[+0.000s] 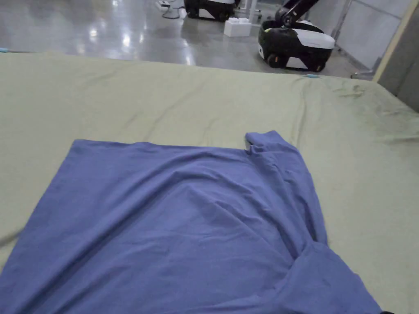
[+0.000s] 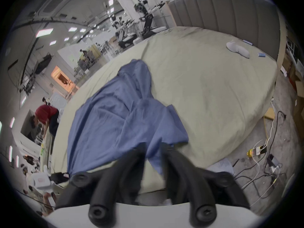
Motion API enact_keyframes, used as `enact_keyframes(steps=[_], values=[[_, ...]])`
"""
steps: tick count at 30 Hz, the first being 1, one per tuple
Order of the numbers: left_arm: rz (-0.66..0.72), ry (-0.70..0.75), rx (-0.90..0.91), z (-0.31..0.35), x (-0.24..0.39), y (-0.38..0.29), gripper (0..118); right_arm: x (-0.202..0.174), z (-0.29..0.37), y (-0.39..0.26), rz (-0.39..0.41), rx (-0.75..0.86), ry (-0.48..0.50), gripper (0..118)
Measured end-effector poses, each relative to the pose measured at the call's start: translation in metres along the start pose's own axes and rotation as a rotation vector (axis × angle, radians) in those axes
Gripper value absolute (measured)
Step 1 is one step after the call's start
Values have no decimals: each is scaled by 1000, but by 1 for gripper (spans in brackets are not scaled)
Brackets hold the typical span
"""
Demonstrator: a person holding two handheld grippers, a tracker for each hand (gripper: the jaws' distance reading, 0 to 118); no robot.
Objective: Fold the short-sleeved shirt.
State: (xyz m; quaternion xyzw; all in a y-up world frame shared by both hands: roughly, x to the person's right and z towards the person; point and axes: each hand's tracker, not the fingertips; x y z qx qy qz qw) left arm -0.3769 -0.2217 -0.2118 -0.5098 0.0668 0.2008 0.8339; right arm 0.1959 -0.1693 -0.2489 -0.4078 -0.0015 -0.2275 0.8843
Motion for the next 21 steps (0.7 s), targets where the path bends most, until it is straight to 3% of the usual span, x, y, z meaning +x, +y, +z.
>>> enact_keyframes(steps=[2, 3, 5, 10, 12, 14, 15, 16, 18, 19, 21], values=[[-72, 21, 1, 7, 10, -1, 7, 3, -4, 7, -32, -46, 30, 59], [-85, 21, 11, 12, 17, 3, 7, 6, -9, 10, -33, -77, 57, 69], [-111, 13, 29, 12, 23, 4, 7, 10, -17, 15, -26, -100, 43, 69], [-61, 34, -63, -18, 21, 5, 7, 13, -48, 11, 33, -165, -117, 69], [-52, 27, -26, -19, 17, 7, 7, 16, -63, 6, 12, -261, -153, 66], [-35, 11, -27, -14, 15, 8, 7, 17, -68, 1, 4, -264, -123, 39], [-18, 0, -27, -15, 11, 10, 7, 12, -64, -1, 62, -232, -136, 21], [-3, -8, -26, -15, 10, 9, 7, 8, -62, 1, 136, -225, -125, 17], [8, -12, -22, -14, 10, 8, 7, 5, -56, 1, 141, -202, -103, 14], [9, -11, -17, -14, 10, 9, 7, 6, -55, 2, 157, -215, -32, 14], [10, -7, -7, -9, 14, 8, 7, 6, -51, 4, 139, -221, -44, 14]])
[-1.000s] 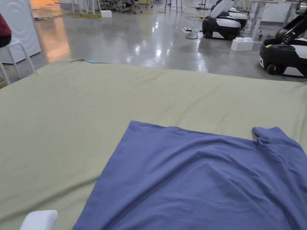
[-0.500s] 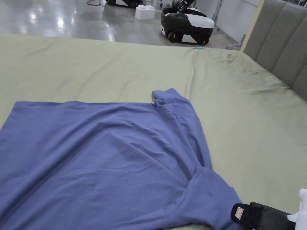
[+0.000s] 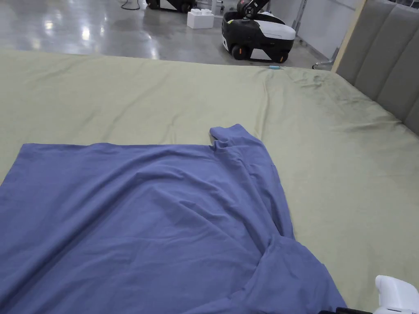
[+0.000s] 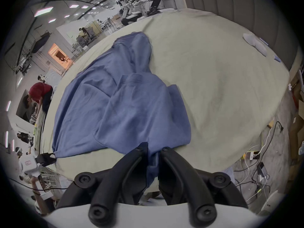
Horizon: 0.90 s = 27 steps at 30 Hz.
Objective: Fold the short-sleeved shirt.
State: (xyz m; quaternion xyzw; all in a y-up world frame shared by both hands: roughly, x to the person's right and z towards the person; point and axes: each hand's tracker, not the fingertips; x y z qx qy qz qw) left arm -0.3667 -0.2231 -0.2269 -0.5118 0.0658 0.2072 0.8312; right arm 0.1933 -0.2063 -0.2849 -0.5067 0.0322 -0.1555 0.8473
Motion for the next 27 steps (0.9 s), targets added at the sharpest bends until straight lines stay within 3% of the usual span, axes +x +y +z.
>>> enact_keyframes(steps=[3, 7, 13, 18, 21, 27], values=[[44, -88, 14, 13, 0, 7, 7, -6, 12, 5, 42, 44, -42, 14], [74, -178, 119, 30, 0, 42, 7, -9, 28, 35, 58, 104, 15, 14], [-60, -114, 235, 32, 28, 137, 7, -41, 17, 113, 186, 192, 0, 14], [-143, -40, 298, 3, 55, 204, 7, -66, -14, 175, 193, 204, 3, 14], [-193, 28, 236, -34, 68, 229, 7, -75, -44, 200, 219, 191, -38, 14], [-197, 52, 81, -102, 68, 235, 7, -70, -102, 222, 176, 94, -78, 14]])
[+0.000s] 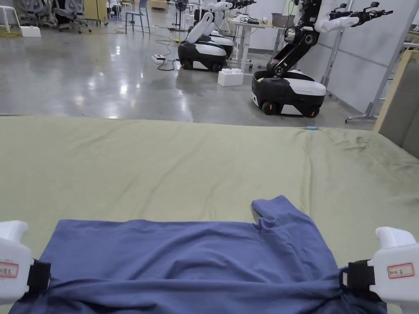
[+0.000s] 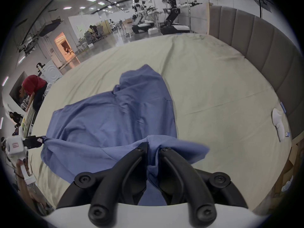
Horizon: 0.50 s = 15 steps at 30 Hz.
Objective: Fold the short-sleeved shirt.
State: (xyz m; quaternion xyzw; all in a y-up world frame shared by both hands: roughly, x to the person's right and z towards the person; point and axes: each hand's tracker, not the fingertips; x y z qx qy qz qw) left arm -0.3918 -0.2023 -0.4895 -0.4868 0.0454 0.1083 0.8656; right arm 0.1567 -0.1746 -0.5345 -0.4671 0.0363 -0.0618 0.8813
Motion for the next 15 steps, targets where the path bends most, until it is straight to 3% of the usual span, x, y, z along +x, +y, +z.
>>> enact_keyframes(steps=[4, 5, 8, 9, 12, 14, 15], values=[[66, -36, -101, -34, -13, -17, 8, 2, -20, 1, 2, -33, -6, 17], [93, -56, -41, -37, -17, -23, 9, 4, -24, 0, -7, -40, 5, 19], [161, -123, 42, -27, -27, -36, 14, 6, -31, -4, -27, -34, 14, 57], [164, -155, 42, -26, -31, -37, 20, 6, -31, -4, -31, -27, 19, 62], [214, -144, -67, -4, -34, -26, 27, 3, -6, -5, -38, 35, 37, 62], [162, -208, 95, 34, -36, -30, 28, 2, 31, -11, 14, 169, 46, 62], [134, -219, 169, 56, -34, -34, 35, 3, 49, -17, 34, 215, 42, 62]])
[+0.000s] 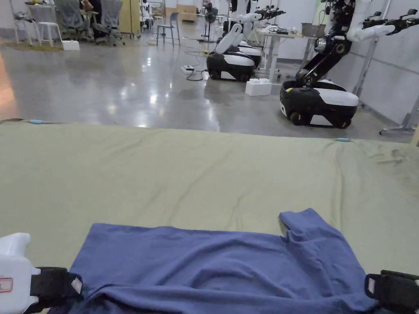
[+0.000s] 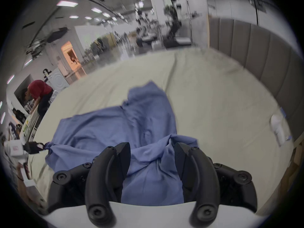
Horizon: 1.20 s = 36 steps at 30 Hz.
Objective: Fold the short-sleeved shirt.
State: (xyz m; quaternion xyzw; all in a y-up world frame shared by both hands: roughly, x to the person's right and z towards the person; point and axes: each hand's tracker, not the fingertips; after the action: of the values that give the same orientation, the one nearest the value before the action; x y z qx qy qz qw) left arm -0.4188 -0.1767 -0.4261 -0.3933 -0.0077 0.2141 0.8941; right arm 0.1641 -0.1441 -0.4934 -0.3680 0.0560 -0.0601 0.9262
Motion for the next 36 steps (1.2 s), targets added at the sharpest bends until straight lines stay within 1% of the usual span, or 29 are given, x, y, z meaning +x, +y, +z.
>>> enact_keyframes(steps=[1, 2, 3, 4, 5, 6, 7, 8, 9, 10, 11, 12, 13, 15, 17, 20, 21, 22, 23, 24, 26, 28, 30, 31, 32, 33, 34, 35, 36], values=[[-11, -18, 72, 25, 5, -3, 59, -4, 24, -4, 23, 47, 2, 67], [-15, -53, 125, 48, 8, -8, 94, -5, 44, -9, 31, 88, -1, 78], [-3, -75, 147, 62, 9, -15, 117, -5, 58, -16, 30, 110, -3, 93], [21, -100, 152, 77, 12, -26, 118, -5, 70, -25, 28, 110, 1, 106], [32, -130, 133, 89, 12, -37, 118, -8, 80, -36, 27, 101, 13, 106], [35, -128, 54, 94, 13, -48, 111, -9, 88, -47, 24, 84, 24, 106], [38, -113, 11, 96, 13, -58, 74, -9, 91, -58, 13, 42, 38, 102], [54, -99, -14, 94, 11, -73, 16, -11, 94, -72, 7, -2, 45, 80], [100, -93, -45, 91, 9, -87, 0, -16, 98, -86, -4, -15, 47, 26], [152, -101, -82, 89, 7, -98, 0, -18, 100, -98, -13, -17, 48, 2], [146, -104, -186, 84, 4, -106, 0, -22, 97, -112, -38, -58, 54, 2], [94, -93, -240, 75, 7, -116, 0, -22, 97, -122, -58, -69, 67, 2], [21, -49, -249, 71, 13, -122, 0, -25, 92, -130, -32, -143, 87, 2], [21, -23, -283, 63, 14, -119, 0, -30, 91, -142, -38, -117, 72, 2], [34, 5, -193, 63, 10, -103, 0, -29, 88, -143, -52, -129, 73, 2], [-64, 155, 49, 67, 15, -69, 0, -27, 87, -140, -86, -137, 75, 2], [-99, 199, 137, 65, 14, -60, 15, -25, 88, -138, -90, -133, 67, 2], [-120, 234, 193, 58, 11, -52, 70, -24, 88, -136, -90, -129, 57, 2], [-105, 241, 156, 44, 6, -44, 108, -22, 88, -133, -94, -123, 44, 2], [-89, 220, 107, 33, -4, -33, 116, -21, 88, -132, -97, -120, 35, 2], [-26, 138, -101, 9, -12, -23, 115, -18, 91, -127, -108, -115, 17, 2], [-65, 112, -105, -5, -3, -31, 110, -15, 93, -124, -116, -110, 9, 2], [-172, 181, -147, -19, 8, -38, 96, -12, 94, -121, -114, -111, -13, 2], [-194, 194, -170, -27, 9, -43, 72, -11, 94, -119, -112, -114, -28, 2], [-178, 179, -217, -38, 2, -45, 36, -10, 94, -117, -110, -116, -38, 2], [-136, 160, -267, -48, -2, -50, 9, -8, 94, -116, -111, -118, -43, 2], [-104, 155, -275, -54, -6, -57, 8, -6, 93, -114, -113, -119, -49, 2], [-122, 160, -221, -47, -6, -57, 8, -5, 93, -113, -113, -119, -53, 2], [-130, 152, -226, -41, -6, -54, 8, -5, 92, -112, -113, -118, -58, 2]])
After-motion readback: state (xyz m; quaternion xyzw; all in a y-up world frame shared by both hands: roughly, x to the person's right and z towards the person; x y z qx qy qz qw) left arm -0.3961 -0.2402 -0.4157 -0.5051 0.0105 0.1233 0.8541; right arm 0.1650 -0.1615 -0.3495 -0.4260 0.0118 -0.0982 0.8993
